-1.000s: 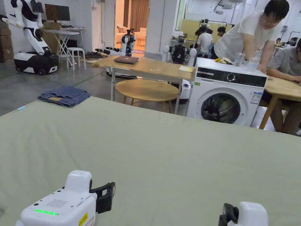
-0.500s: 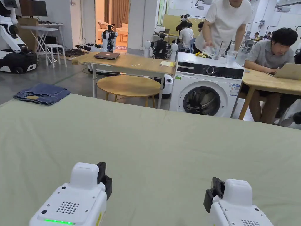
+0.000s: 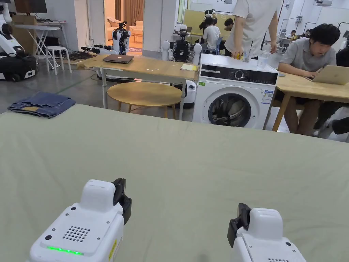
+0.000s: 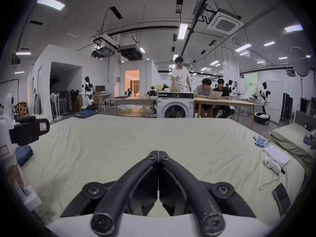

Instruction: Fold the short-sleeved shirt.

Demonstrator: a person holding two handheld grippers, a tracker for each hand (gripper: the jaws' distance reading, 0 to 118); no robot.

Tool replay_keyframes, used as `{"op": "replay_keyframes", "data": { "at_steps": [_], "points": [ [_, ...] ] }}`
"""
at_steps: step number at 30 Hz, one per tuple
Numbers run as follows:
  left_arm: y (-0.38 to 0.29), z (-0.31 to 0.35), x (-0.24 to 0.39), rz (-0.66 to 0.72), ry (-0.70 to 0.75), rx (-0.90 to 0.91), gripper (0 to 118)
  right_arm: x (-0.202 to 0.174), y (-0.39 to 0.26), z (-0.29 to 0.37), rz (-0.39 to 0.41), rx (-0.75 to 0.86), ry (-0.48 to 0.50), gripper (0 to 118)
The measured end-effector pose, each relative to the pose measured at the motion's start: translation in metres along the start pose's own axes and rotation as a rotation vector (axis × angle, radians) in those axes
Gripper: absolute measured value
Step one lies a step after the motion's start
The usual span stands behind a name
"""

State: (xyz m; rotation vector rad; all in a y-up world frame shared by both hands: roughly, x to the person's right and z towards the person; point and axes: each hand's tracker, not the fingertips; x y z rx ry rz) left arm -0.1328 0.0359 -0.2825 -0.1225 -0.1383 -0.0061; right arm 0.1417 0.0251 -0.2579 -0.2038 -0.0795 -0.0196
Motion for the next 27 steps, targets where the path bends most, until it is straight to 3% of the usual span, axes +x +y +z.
{"op": "replay_keyframes", "data": {
  "at_steps": [10,13,15,17,19,23,27],
  "points": [
    [-0.002,0.005,0.001,-0.006,0.039,0.003,0,0.002,-0.001,0.0,0.015,0.005,-0.028,0],
    [0.0,0.01,-0.001,-0.024,0.048,0.014,11,0.006,0.004,0.001,-0.009,0.016,-0.033,20],
    [0.002,0.011,-0.005,-0.021,0.046,0.018,39,0.006,0.006,-0.001,-0.003,0.014,-0.039,54],
    [0.003,0.01,-0.008,0.009,0.039,0.004,65,0.006,0.005,-0.002,0.001,0.012,-0.04,70],
    [0.003,0.009,-0.01,0.024,0.055,0.002,70,0.006,0.004,-0.003,0.005,0.014,-0.045,74],
    [0.003,0.009,-0.014,0.046,0.067,0.001,72,0.005,0.004,-0.005,-0.007,0.004,-0.045,97],
    [0.003,0.007,-0.018,0.059,0.064,-0.008,74,0.005,0.005,-0.005,-0.03,0.006,-0.034,97]
  ]
}}
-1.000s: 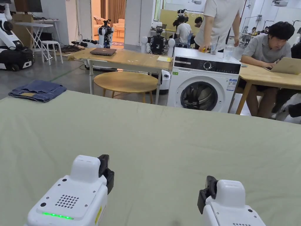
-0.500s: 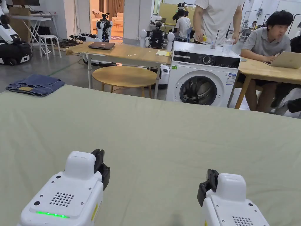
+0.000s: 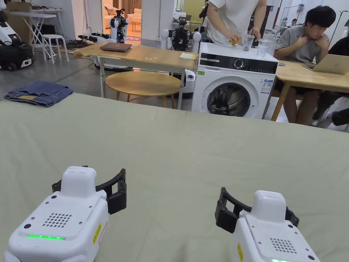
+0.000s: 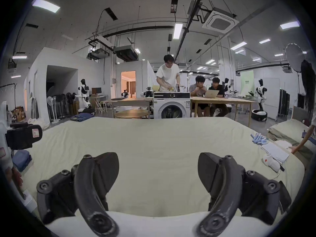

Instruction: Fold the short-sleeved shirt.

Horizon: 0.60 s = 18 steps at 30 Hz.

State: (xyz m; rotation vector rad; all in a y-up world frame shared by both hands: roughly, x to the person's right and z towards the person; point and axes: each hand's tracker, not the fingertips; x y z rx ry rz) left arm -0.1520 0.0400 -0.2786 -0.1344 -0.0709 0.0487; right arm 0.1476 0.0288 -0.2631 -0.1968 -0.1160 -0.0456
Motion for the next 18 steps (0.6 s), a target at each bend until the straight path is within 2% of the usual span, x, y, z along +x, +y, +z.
{"op": "replay_keyframes", "data": {
  "at_steps": [5,7,11,12,16,18],
  "points": [
    [0.0,0.0,-0.005,0.036,-0.028,-0.019,74,-0.001,0.002,0.001,0.006,0.002,-0.019,97],
    [0.001,0.0,-0.008,0.05,-0.046,-0.023,74,0.004,0.004,0.001,-0.045,-0.007,0.051,96],
    [0.002,0.0,-0.008,0.059,-0.063,-0.022,74,0.006,0.005,0.0,-0.067,-0.023,0.046,97],
    [0.002,-0.001,-0.007,0.057,-0.06,-0.02,74,0.005,0.005,0.0,-0.061,-0.027,0.045,97],
    [0.004,-0.003,-0.005,0.034,-0.027,-0.012,74,-0.004,0.001,0.0,0.028,-0.007,-0.062,97],
    [0.005,-0.004,-0.005,0.027,-0.022,-0.003,74,-0.005,0.0,-0.001,0.027,-0.004,-0.069,97]
  ]
}}
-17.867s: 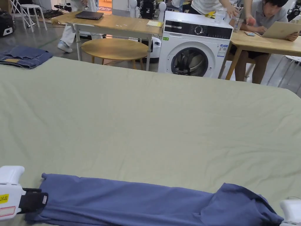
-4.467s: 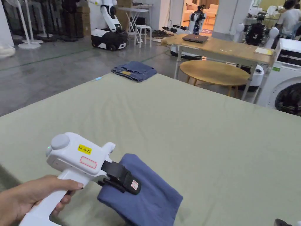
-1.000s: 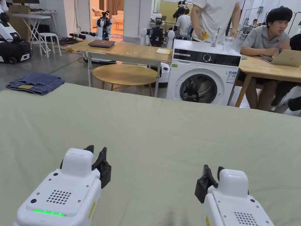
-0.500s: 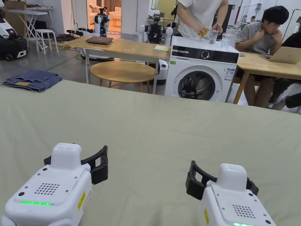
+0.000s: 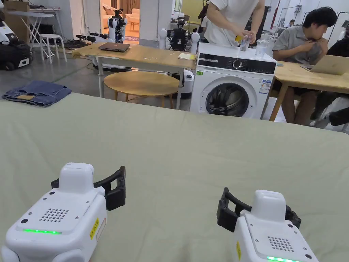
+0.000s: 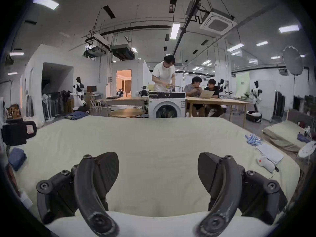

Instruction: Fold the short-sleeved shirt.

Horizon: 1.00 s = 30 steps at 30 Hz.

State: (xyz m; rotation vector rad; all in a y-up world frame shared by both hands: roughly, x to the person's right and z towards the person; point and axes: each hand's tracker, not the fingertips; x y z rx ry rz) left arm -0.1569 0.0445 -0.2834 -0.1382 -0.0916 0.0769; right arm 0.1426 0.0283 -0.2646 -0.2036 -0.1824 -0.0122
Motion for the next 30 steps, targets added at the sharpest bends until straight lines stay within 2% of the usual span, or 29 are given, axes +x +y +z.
{"op": "replay_keyframes", "data": {
  "at_steps": [7,14,17,24,30],
  "points": [
    [0.0,-0.003,-0.003,0.01,0.012,0.028,74,0.001,0.005,-0.005,-0.061,-0.026,-0.033,97],
    [-0.004,0.001,-0.001,-0.002,-0.003,0.11,74,0.0,0.01,-0.008,-0.066,-0.029,-0.026,97],
    [-0.007,-0.005,0.004,-0.078,0.051,0.09,74,0.0,0.01,-0.009,-0.066,-0.03,-0.023,97],
    [-0.013,-0.011,0.001,-0.086,-0.009,0.038,74,-0.004,0.003,-0.013,0.014,-0.048,-0.099,97],
    [-0.012,-0.009,0.0,-0.079,0.014,0.034,74,-0.01,0.0,-0.015,0.049,-0.052,-0.107,97]
  ]
}}
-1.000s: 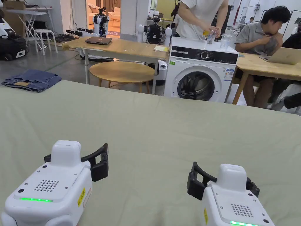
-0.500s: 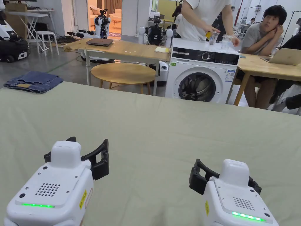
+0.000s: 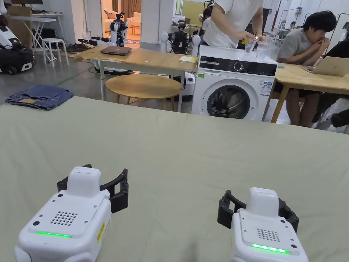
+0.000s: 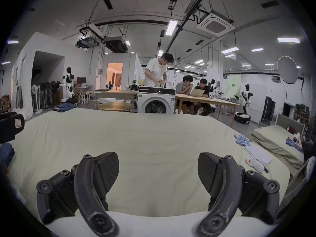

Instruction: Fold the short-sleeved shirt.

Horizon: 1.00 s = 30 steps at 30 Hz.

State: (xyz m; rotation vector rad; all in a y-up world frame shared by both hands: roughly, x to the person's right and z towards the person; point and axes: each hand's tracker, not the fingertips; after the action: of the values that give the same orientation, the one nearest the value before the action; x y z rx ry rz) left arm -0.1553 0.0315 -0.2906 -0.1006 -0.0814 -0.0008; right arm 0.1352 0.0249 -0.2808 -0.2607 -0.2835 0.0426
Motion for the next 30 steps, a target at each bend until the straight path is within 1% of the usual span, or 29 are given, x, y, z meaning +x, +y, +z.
{"op": "replay_keyframes", "data": {
  "at_steps": [3,5,7,19,25,30],
  "points": [
    [0.001,0.001,0.002,-0.036,-0.005,-0.013,74,-0.002,0.0,-0.002,-0.008,-0.015,0.001,97],
    [0.002,0.001,0.003,-0.044,-0.006,-0.022,74,-0.002,0.001,-0.002,-0.029,-0.022,0.027,97],
    [0.002,0.001,0.003,-0.048,-0.006,-0.025,74,0.0,0.003,-0.001,-0.057,-0.037,0.043,97],
    [0.004,0.004,0.002,-0.047,-0.019,-0.035,74,0.013,0.006,0.003,-0.12,-0.031,0.059,97],
    [0.005,0.002,0.004,-0.05,-0.017,-0.024,74,0.01,0.007,0.0,-0.096,-0.025,0.041,97],
    [0.003,0.001,0.003,-0.054,-0.018,-0.033,74,0.009,0.006,-0.006,-0.082,-0.064,0.073,97]
  ]
}}
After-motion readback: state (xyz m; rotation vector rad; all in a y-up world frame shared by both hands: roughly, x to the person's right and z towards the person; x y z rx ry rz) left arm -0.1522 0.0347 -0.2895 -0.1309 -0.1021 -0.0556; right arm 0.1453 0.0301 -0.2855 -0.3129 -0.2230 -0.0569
